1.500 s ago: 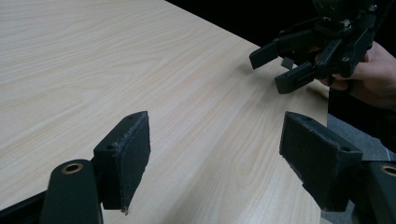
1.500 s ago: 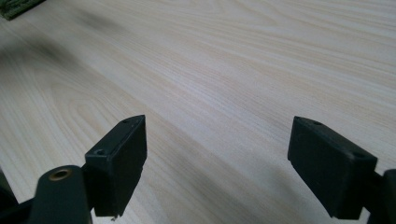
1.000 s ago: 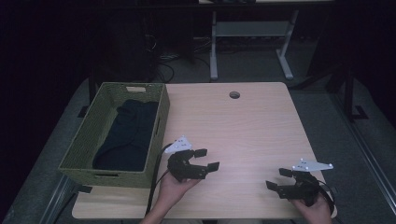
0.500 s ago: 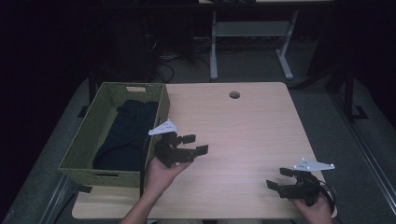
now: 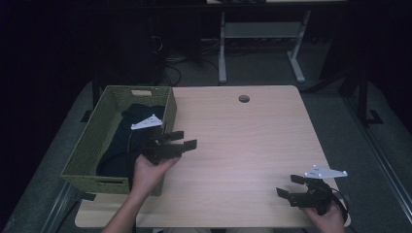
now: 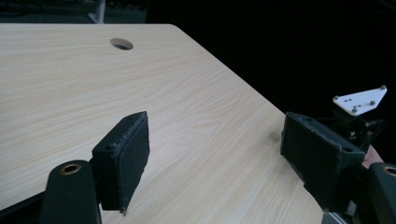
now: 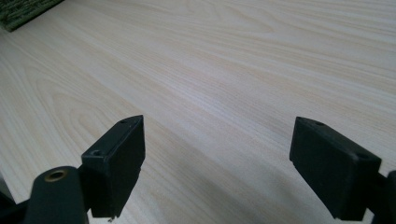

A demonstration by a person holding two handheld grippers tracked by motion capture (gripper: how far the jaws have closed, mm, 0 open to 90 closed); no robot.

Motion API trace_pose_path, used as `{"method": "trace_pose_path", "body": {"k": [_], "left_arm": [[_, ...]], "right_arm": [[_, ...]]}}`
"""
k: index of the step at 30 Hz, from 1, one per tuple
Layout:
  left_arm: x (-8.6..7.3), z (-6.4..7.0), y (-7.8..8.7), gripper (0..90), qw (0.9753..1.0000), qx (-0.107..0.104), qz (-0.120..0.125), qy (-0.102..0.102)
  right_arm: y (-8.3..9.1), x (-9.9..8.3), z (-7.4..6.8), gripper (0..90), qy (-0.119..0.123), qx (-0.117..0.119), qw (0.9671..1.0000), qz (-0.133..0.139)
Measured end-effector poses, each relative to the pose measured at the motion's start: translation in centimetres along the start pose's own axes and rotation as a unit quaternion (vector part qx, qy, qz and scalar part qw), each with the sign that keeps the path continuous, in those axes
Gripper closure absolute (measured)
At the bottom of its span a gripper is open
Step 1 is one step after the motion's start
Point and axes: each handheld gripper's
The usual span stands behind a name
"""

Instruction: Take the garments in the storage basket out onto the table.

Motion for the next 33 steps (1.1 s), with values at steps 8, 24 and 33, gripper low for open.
{"method": "trace_pose_path", "body": {"k": [8,24,33], "left_arm": [[1.0,-1.6,1.6,22.7,0.9997,0.016,0.008,0.014],[1.9,-6.9,6.0,22.9,0.9963,0.064,0.018,0.055],[1.2,-9.1,6.8,23.0,0.9938,0.076,0.017,0.079]], "right_arm": [[0.1,0.0,0.1,17.9,-0.007,0.008,0.9999,0.005],[0.5,0.1,0.2,16.3,-0.017,0.014,0.9996,0.015],[0.6,0.0,0.1,16.3,-0.013,0.013,0.9997,0.015]]}}
Point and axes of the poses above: each handheld gripper's, and its own axes: y roughly backward along the jaws, x roughly out of its top, z roughly to its right, and after that the axes turned 1 degree about -x, right-handed
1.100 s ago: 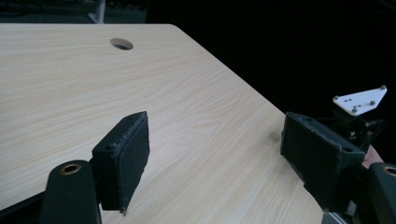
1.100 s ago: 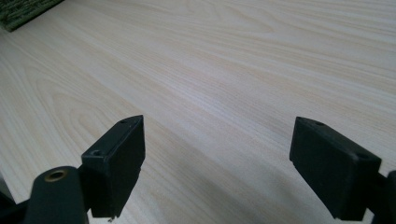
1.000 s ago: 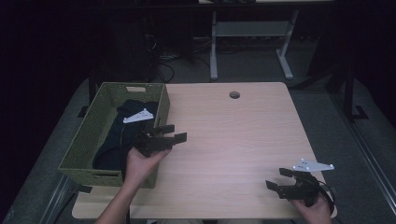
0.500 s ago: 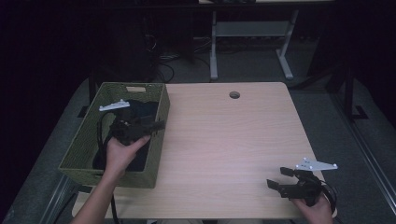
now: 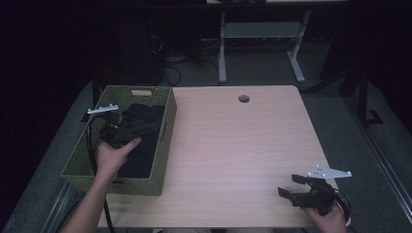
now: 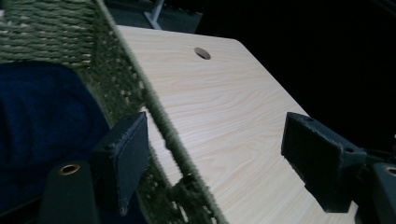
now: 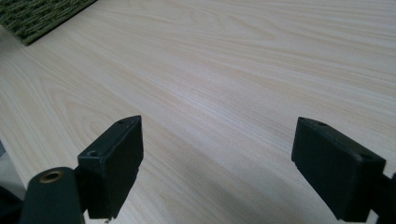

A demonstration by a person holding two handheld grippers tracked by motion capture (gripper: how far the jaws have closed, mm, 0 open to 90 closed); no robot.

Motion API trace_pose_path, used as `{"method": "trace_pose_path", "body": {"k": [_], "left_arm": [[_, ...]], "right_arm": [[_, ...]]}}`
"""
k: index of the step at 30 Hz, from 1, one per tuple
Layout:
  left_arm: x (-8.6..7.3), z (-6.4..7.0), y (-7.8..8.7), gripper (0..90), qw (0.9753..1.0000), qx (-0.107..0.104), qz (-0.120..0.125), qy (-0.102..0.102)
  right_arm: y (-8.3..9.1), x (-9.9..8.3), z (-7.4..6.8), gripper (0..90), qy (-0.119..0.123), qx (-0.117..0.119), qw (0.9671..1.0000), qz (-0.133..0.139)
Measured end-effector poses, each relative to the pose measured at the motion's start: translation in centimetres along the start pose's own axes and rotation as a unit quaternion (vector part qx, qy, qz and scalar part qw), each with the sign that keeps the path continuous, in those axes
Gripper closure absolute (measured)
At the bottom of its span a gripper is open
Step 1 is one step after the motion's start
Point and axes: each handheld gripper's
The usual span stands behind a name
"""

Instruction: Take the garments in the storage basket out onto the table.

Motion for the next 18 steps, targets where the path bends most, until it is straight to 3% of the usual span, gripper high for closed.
{"method": "trace_pose_path", "body": {"k": [7,10,18], "left_arm": [[0.0,-1.7,0.1,23.5,0.9998,0.005,-0.007,0.021],[-0.1,-2.5,0.1,23.6,0.9991,0.0,-0.001,0.043],[-0.4,-4.0,0.1,23.7,0.9981,0.026,-0.016,0.053]], "right_arm": [[0.1,-0.1,0.0,16.3,-0.001,0.0,1.0,0.001],[0.2,-0.1,-0.1,16.3,0.005,0.0,1.0,0.002],[0.3,-0.2,-0.2,16.4,0.007,0.001,1.0,0.003]]}}
Point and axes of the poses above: each handheld gripper's, and its own axes: y roughly backward along the jaws, x roughly out of its top, z roughly to its right, and after that the axes turned 1 degree about -x, right-handed
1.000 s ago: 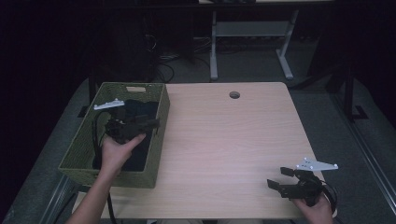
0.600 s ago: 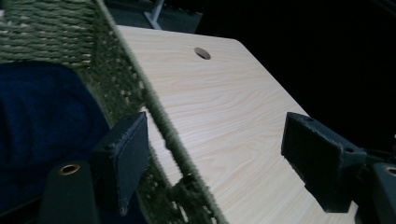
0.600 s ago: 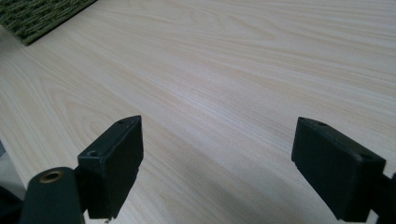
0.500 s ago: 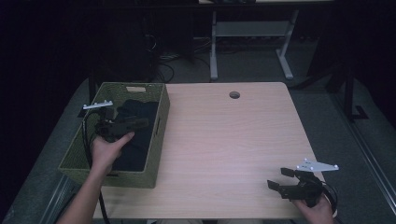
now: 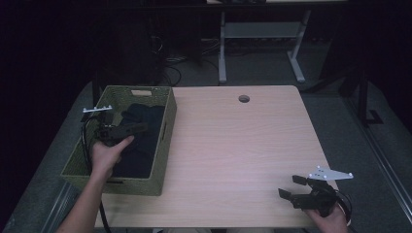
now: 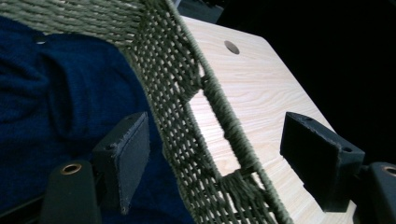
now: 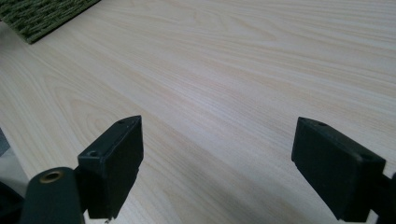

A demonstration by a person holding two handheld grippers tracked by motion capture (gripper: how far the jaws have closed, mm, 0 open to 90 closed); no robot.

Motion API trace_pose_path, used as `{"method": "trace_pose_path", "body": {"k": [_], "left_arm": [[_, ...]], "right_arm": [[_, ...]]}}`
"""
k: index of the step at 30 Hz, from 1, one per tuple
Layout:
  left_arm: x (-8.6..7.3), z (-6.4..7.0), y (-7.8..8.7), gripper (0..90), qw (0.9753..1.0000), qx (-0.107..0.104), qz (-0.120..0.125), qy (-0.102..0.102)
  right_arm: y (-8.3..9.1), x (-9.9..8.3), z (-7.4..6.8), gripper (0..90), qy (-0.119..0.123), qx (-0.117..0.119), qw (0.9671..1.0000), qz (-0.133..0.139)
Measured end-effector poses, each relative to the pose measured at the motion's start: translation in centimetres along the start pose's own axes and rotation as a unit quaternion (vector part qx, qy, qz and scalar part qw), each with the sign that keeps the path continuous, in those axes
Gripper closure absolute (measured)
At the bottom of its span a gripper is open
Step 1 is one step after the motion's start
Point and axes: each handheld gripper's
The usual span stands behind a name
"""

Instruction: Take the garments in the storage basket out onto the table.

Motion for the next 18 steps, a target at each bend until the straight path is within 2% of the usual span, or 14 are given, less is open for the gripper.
{"method": "trace_pose_path", "body": {"k": [7,13,14,17,18], "left_arm": [[0.0,-0.7,-0.6,23.9,0.9998,0.015,-0.014,0.002],[0.0,-1.5,-1.2,23.9,0.9991,0.022,-0.03,0.02],[0.0,-1.8,-1.4,23.9,0.9987,0.031,-0.033,0.024],[0.0,-2.0,-1.5,24.2,0.9985,0.035,-0.03,0.03],[0.1,-2.2,-1.6,24.2,0.9981,0.043,-0.034,0.03]], "right_arm": [[0.1,0.0,-0.1,16.4,0.002,0.001,1.0,0.001],[0.2,0.0,-0.1,16.4,0.0,0.003,1.0,0.001],[0.2,0.0,-0.1,16.4,0.001,0.004,1.0,0.002],[0.3,0.1,-0.2,16.4,0.001,0.004,1.0,0.003],[0.3,0.1,-0.2,16.4,0.001,0.004,1.0,0.003]]}}
Point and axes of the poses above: each handheld gripper's, and its own axes: y roughly backward along the jaws, x roughly out of its top, z roughly to its right, and after that the axes turned 1 degree about -x, right-handed
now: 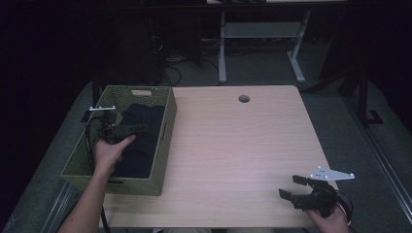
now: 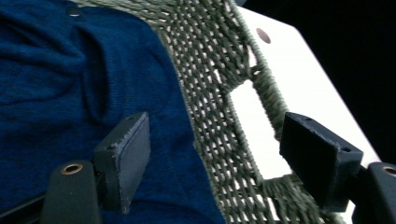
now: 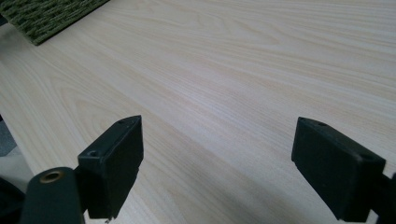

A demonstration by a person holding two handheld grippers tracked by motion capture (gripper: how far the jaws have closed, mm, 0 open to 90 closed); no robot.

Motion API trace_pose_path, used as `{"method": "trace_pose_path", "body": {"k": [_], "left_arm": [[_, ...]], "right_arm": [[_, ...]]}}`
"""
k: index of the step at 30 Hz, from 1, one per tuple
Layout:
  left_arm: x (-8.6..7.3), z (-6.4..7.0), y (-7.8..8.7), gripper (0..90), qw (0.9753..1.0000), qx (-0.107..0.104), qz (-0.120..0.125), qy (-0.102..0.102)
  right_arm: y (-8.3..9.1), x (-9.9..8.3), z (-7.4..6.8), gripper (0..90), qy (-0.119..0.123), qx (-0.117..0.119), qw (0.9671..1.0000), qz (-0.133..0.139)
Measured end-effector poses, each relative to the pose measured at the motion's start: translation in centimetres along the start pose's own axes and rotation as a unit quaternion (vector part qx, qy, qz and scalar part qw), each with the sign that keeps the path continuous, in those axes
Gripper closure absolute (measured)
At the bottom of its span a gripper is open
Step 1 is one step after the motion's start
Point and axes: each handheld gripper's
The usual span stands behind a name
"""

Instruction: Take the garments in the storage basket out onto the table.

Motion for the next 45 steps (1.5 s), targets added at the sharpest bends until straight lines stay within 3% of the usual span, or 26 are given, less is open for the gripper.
{"method": "trace_pose_path", "body": {"k": [9,15,19,22,25,34,35,36,45], "left_arm": [[0.2,-0.7,-0.6,24.3,0.9996,0.012,-0.026,0.009],[0.1,-1.4,-0.9,26.0,0.9987,0.032,-0.038,0.012],[0.0,-1.9,-1.1,26.0,0.998,0.04,-0.044,0.023],[0.0,-2.3,-1.3,26.0,0.9967,0.049,-0.049,0.043],[0.1,-2.4,-1.4,28.2,0.9961,0.055,-0.055,0.041],[0.1,-2.9,-2.1,28.9,0.9926,0.075,-0.079,0.055],[0.1,-3.0,-2.1,28.9,0.9919,0.078,-0.083,0.056],[0.0,-3.1,-2.3,29.0,0.9894,0.091,-0.097,0.058],[-0.1,-3.9,-2.5,28.8,0.9838,0.111,-0.128,0.058]], "right_arm": [[0.0,0.0,-0.1,16.3,0.002,0.003,1.0,0.0],[-0.1,-0.1,-0.2,16.4,0.005,0.007,1.0,-0.002],[-0.1,-0.1,-0.2,16.4,0.005,0.008,1.0,-0.002],[0.0,-0.1,-0.2,16.4,0.004,0.009,1.0,0.0],[0.1,0.0,-0.2,16.4,0.004,0.01,0.9999,0.004],[0.3,-0.1,-0.1,16.5,0.005,0.011,0.9999,0.007],[0.3,-0.1,-0.1,16.5,0.005,0.011,0.9999,0.007],[0.4,-0.1,-0.2,16.4,0.003,0.011,0.9999,0.007],[0.3,-0.1,-0.3,16.5,0.004,0.012,0.9999,0.005]]}}
Point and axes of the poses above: each handheld gripper's, and its own axes: y roughly backward along the jaws, x roughly out of its top, z roughly to its right, and after that the axes turned 1 degree about -x, right-handed
